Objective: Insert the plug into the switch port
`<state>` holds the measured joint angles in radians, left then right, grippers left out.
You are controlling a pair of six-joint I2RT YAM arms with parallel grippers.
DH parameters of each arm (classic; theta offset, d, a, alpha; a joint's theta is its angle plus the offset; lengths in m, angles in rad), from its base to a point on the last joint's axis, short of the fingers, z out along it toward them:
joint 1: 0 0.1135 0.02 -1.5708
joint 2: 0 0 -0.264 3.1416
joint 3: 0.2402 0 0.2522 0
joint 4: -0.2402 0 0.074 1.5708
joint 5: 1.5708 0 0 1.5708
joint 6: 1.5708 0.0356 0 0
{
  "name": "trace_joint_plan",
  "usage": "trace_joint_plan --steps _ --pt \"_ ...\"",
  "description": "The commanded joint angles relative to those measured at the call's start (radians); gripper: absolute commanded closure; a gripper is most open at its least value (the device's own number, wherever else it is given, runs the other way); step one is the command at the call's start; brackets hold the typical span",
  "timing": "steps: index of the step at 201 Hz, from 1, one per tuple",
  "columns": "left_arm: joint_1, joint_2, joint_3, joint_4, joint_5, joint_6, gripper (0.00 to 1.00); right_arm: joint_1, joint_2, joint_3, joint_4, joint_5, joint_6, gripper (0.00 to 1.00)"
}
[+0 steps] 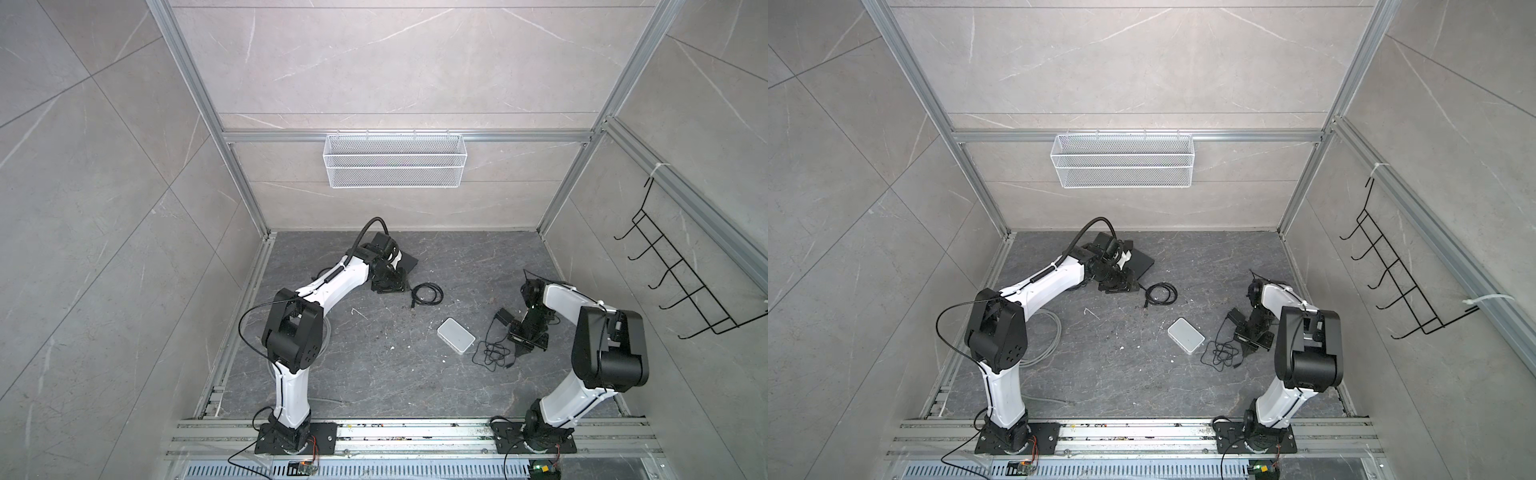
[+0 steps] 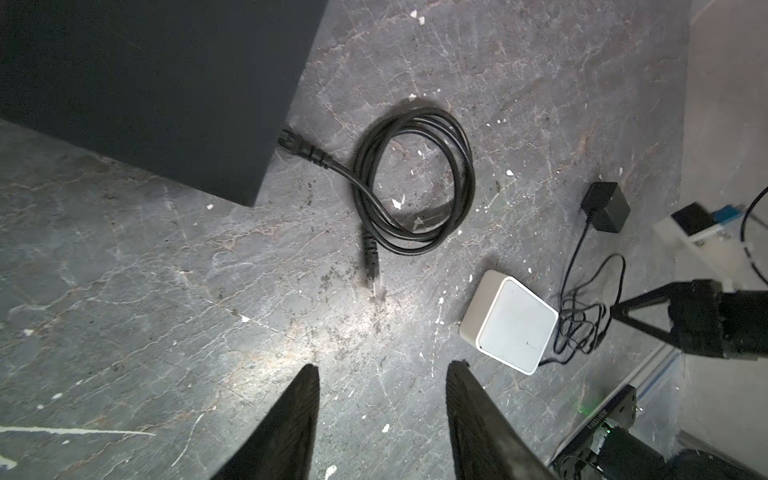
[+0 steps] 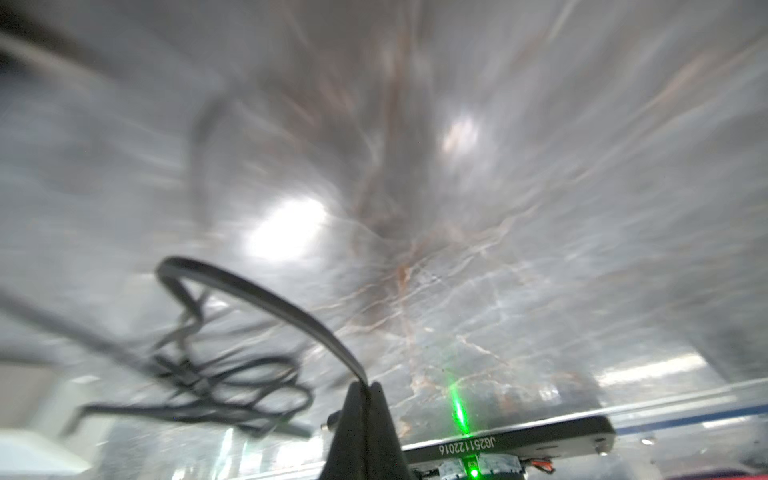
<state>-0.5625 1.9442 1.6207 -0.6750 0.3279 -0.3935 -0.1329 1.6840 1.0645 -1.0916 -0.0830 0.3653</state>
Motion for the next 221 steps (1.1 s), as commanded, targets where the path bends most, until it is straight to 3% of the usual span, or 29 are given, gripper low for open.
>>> trace_joint_plan --steps 1,30,58,104,155,221 --pt "-0.025 -0.031 0.052 0.019 0.095 -0.028 0.47 0.001 -0.070 0.087 -0.100 -0.002 -0.037 1.00" --pt "-0.057 -0.016 0.100 0.069 0.214 -0.061 0.48 0.001 -0.119 0.112 -0.116 -0.118 -0.016 1.00" --pt "-0.090 0.007 0.081 0.222 0.380 -0.146 0.48 0.007 -0.153 0.100 -0.071 -0.267 0.043 1.00" --pt "-0.171 0.093 0.059 0.407 0.563 -0.223 0.48 0.050 -0.183 -0.006 0.105 -0.395 0.258 1.00" --pt "-0.238 0.145 0.011 0.425 0.593 -0.156 0.47 0.064 -0.193 -0.119 0.277 -0.446 0.460 1.00" --pt "-0.266 0.196 -0.051 0.441 0.504 -0.129 0.48 0.064 -0.165 -0.172 0.391 -0.487 0.558 1.00"
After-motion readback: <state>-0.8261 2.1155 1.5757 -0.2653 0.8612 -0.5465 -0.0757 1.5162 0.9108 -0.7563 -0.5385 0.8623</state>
